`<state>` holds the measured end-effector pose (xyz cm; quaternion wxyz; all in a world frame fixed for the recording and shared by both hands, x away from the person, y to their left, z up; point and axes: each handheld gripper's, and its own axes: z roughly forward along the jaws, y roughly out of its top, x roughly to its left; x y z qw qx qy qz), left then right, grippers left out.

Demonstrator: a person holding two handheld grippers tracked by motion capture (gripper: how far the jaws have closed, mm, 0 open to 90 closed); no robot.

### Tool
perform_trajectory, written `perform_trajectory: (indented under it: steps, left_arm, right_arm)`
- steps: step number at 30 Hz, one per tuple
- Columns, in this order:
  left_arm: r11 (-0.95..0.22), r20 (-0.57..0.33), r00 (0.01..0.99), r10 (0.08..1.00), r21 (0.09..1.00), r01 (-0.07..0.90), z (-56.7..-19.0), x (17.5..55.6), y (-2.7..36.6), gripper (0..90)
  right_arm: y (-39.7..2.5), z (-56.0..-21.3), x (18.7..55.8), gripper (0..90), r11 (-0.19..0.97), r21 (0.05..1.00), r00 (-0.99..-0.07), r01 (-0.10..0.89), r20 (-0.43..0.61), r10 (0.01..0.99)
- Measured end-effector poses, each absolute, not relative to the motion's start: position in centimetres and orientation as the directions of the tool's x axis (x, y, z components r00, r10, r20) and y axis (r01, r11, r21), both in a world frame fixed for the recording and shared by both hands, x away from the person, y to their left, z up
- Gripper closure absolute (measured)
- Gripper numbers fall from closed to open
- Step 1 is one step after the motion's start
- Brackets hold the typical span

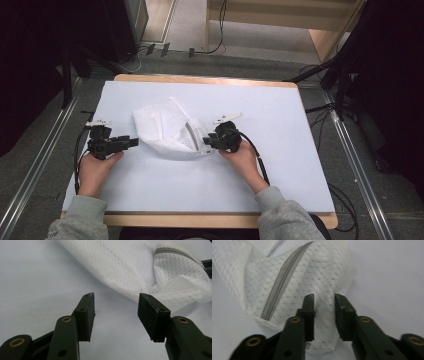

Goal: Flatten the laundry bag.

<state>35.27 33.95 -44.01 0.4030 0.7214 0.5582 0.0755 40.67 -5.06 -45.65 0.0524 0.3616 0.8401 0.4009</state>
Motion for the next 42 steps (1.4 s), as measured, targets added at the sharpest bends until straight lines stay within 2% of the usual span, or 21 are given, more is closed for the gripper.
perform_trajectory:
  steps: [2,4,18,42]
  left_arm:
    - [-0.048,-0.343,0.364,0.866,0.668,0.743,-44.0,35.3,34.0,48.5]
    - [-0.047,-0.342,0.364,0.867,0.670,0.741,-43.9,35.2,34.0,48.5]
    - [-0.047,-0.343,0.374,0.862,0.679,0.732,-43.6,35.3,33.9,48.5]
    - [-0.143,-0.309,0.450,0.838,0.672,0.726,-43.6,37.4,30.9,48.2]
  right_arm:
    - [-5.0,-45.2,40.4,86.7,0.422,0.715,-0.741,0.558,0.199,0.642]
    - [-4.9,-44.7,40.1,88.5,0.415,0.726,-0.751,0.549,0.210,0.627]
    - [-4.1,-43.5,36.4,88.3,0.466,0.715,-0.805,0.522,0.231,0.547]
    - [-4.8,-43.8,30.9,88.9,0.494,0.702,-0.825,0.513,0.246,0.508]
